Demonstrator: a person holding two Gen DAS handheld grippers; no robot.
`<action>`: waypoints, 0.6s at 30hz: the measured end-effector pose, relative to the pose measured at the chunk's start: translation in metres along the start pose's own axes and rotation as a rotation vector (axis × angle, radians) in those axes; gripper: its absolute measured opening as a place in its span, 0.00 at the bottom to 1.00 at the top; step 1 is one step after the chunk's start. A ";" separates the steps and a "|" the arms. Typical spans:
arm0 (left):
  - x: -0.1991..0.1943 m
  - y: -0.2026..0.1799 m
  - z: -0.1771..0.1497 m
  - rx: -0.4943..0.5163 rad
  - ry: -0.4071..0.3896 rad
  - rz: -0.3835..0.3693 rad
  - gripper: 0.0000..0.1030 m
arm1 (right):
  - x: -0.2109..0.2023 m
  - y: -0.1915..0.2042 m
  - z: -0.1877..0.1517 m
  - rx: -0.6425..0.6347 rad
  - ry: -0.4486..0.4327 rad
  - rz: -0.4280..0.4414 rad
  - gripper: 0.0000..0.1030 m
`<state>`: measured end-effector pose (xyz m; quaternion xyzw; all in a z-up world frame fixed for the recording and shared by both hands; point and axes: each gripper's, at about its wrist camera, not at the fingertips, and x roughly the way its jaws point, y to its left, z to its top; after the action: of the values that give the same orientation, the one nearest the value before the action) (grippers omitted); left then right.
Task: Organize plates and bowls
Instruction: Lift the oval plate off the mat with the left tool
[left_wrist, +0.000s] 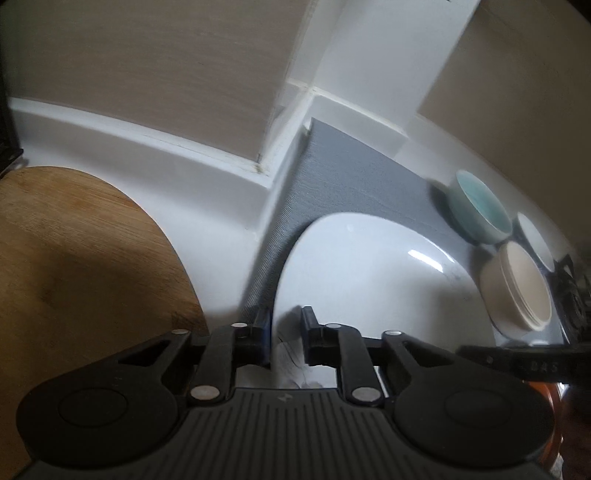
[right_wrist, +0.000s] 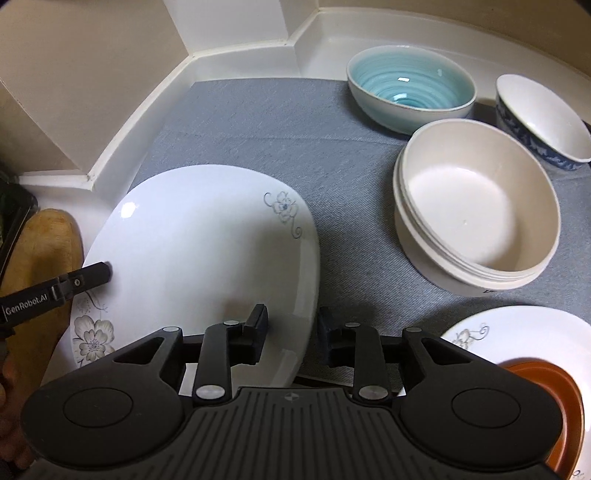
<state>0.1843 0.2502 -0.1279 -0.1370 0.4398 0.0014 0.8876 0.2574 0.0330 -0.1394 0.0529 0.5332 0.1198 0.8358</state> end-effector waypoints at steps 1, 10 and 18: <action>-0.001 -0.002 -0.002 0.011 -0.001 0.006 0.17 | 0.001 0.001 0.000 0.001 0.006 0.006 0.32; -0.008 -0.002 -0.010 0.019 0.028 -0.010 0.18 | 0.004 0.001 -0.002 0.005 0.021 0.021 0.35; 0.005 0.002 0.000 -0.006 0.006 -0.034 0.25 | 0.006 0.001 0.002 -0.003 0.015 0.017 0.35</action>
<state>0.1878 0.2513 -0.1323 -0.1471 0.4400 -0.0125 0.8858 0.2614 0.0354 -0.1434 0.0554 0.5388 0.1282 0.8308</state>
